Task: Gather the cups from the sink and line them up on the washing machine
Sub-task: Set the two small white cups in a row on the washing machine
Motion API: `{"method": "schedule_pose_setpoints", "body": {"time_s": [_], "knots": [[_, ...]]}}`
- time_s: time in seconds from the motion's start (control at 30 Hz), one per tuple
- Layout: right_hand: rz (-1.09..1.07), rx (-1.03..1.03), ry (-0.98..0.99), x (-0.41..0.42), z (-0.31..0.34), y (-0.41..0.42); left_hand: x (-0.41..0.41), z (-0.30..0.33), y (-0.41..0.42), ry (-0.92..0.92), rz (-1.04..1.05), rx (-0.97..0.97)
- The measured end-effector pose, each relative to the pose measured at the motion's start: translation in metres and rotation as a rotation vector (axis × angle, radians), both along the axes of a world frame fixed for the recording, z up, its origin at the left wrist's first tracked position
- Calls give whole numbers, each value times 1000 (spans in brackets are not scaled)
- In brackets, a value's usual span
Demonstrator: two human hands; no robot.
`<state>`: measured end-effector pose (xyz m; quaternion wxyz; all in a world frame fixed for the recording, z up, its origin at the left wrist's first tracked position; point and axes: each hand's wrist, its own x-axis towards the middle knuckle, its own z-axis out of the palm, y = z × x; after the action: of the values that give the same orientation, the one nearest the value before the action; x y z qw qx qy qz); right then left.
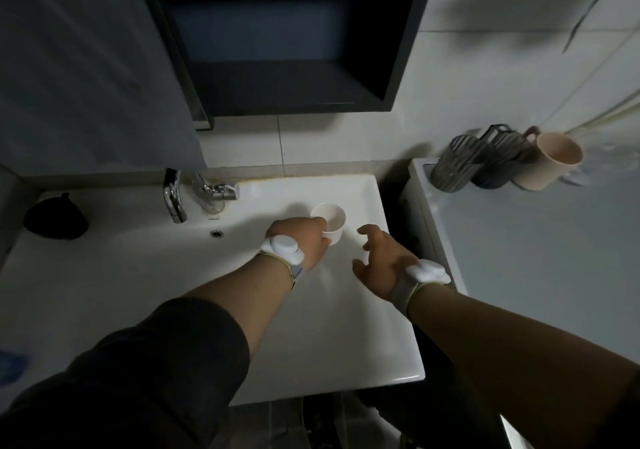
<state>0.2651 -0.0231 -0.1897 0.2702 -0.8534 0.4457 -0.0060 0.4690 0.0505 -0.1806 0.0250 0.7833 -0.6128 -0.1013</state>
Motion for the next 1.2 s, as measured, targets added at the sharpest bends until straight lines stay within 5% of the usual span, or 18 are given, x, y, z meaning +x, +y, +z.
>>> {"method": "schedule_pose_setpoints", "body": {"time_s": [0.4,1.2], "knots": [[-293,-53,-8,-117,25,-16,-118,41,-34,-81,-234,-96],[-405,-250,68,-415,49,-116,-382,64,-131,-65,-320,-130]]}}
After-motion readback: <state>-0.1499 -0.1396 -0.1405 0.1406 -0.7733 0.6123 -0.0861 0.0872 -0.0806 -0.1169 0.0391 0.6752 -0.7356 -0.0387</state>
